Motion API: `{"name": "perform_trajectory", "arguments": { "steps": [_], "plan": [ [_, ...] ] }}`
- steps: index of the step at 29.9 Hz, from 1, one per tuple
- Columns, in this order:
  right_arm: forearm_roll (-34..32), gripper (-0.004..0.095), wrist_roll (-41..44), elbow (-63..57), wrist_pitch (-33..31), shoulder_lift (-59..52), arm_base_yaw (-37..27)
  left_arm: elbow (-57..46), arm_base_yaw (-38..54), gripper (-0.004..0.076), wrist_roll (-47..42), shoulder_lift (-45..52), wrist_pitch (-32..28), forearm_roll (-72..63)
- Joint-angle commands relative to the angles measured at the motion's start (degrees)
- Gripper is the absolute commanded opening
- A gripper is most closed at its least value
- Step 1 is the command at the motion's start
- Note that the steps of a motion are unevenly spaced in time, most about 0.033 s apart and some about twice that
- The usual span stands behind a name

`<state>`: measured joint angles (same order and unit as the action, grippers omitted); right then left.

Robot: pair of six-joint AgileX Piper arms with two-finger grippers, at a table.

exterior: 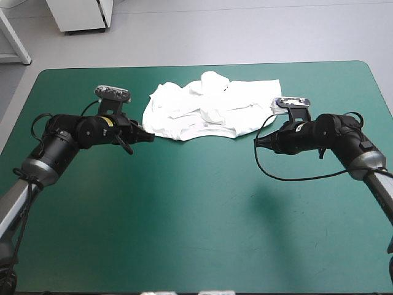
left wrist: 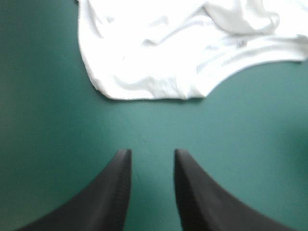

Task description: Fold the cloth

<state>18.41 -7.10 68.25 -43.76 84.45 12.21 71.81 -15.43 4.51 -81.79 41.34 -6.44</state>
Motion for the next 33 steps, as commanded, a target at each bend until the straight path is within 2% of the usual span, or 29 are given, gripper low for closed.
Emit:
{"name": "perform_trajectory", "arguments": {
  "steps": [1,4,7,10,20,31,33],
  "plan": [
    [-2.98,0.0267,2.2,4.33,-0.56,-2.38,-0.1,8.97,0.33,0.04,-8.68,-0.49,0.68,6.93],
    [-5.81,0.0364,4.59,7.1,-1.15,-2.27,-0.1,16.32,3.04,0.043,-10.97,-6.04,8.77,7.59],
    [-7.06,0.0376,5.56,8.91,-1.72,-2.05,-0.1,23.11,5.06,0.043,-9.61,-13.04,15.99,6.87],
    [-7.49,0.0376,6.63,9.75,-1.62,-2.05,-0.1,29.77,5.51,0.043,-7.71,-19.97,19.85,6.44],
    [-7.49,0.0375,7.1,9.75,-2.51,-0.33,-0.1,45.2,5.3,0.043,-7.47,-36.44,24.08,3.85],
    [-7.49,0.0374,7.1,9.75,-2.25,1.71,-0.1,45.71,5.03,0.0428,-6.44,-44.28,21.97,2.06],
    [-7.49,0.0374,7.1,9.75,-1.83,1.95,-0.1,45.71,4.75,0.0407,-5.7,-45.25,21.66,1.49]
  ]
}}
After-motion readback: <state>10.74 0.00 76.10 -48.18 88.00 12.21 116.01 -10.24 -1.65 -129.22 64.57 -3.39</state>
